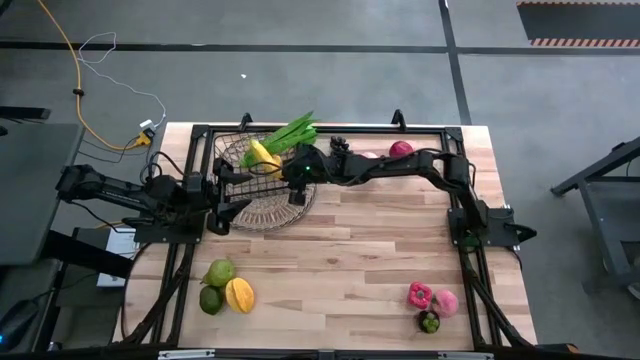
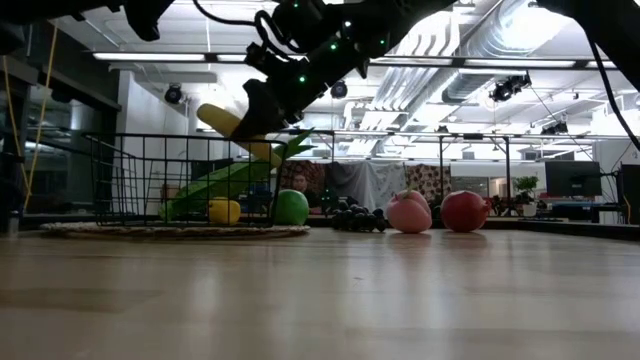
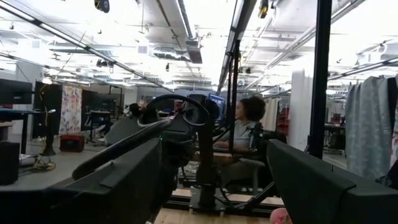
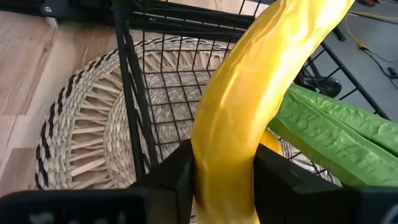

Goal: Build produce basket
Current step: Put the yellow banana into the wire basket, then put the top peach into the wire basket

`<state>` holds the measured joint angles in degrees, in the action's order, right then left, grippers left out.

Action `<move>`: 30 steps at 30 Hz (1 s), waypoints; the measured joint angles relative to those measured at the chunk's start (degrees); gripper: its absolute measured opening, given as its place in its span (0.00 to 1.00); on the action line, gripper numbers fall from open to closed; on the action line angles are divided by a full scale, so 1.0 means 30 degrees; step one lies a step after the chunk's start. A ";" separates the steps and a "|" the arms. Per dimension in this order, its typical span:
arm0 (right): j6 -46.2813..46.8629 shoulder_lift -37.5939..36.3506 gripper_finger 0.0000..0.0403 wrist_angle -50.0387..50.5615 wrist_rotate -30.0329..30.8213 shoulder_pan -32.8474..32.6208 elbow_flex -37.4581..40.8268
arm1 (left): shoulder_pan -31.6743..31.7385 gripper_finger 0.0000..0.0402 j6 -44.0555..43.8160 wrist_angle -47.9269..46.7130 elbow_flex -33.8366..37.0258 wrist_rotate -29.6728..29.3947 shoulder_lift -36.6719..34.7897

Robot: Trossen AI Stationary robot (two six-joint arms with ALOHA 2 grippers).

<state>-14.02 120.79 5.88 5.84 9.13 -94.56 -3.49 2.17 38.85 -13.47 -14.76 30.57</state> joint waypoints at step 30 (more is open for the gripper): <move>0.3527 -1.4688 0.60 -0.5951 0.2639 -0.2634 1.5614 | 0.0007 0.70 0.0000 -0.1018 -0.0007 -0.0809 0.0064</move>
<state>-3.44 76.73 -11.97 13.76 1.22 -47.72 -3.46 2.17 35.79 -13.50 -17.19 30.76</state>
